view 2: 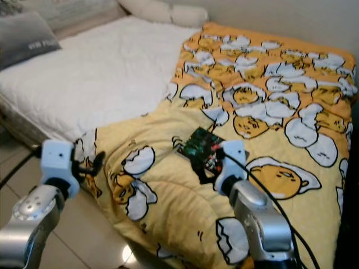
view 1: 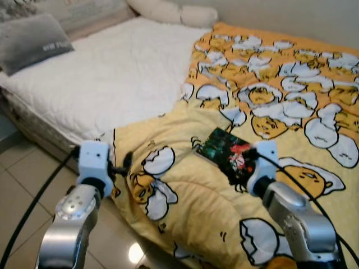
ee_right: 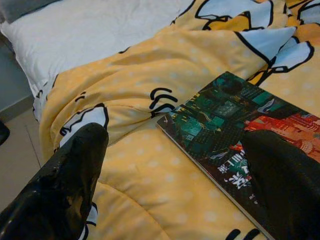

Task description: Clean up the room

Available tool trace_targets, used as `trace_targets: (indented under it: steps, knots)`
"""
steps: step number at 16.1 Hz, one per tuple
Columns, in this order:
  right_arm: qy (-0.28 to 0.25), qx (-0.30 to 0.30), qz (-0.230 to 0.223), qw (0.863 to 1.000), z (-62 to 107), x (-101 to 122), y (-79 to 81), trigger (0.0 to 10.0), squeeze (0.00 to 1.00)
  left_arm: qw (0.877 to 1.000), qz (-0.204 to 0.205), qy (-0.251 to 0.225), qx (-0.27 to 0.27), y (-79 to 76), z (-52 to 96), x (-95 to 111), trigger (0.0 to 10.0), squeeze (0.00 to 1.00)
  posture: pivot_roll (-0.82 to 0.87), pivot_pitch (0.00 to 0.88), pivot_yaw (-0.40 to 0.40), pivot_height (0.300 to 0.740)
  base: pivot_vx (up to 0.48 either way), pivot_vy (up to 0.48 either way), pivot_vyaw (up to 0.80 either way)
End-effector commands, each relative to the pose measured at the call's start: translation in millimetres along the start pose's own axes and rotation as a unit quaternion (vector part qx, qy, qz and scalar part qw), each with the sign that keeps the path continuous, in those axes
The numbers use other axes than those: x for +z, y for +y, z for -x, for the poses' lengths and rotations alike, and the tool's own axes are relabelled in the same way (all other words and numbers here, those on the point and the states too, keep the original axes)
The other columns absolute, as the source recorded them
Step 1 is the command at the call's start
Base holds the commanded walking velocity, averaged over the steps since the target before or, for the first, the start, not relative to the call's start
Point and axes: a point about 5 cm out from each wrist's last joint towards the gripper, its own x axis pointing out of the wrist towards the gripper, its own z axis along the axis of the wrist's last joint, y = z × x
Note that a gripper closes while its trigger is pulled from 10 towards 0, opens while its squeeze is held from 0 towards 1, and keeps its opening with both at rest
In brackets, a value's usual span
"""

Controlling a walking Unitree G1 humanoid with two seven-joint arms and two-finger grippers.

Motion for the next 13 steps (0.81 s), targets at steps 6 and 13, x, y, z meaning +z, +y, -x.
trace_targets:
  steps: [6,13]
  knots:
    - [-0.002,-0.012,-0.031,0.999,1.5,-0.6,-2.3,10.0,1.00,0.997,-0.017,-0.021,-0.067,-8.0,5.2,13.8,10.0,0.95,-0.03,0.000,0.036,0.740,0.000,0.000,0.00]
    - [0.060,-0.096,-0.127,0.985,-33.4,-30.7,-45.3,10.0,1.00,0.984,-0.052,0.000,-0.171,-19.5,3.6,7.7,10.0,0.96,-0.04,0.000,0.056,0.740,0.000,0.000,0.00]
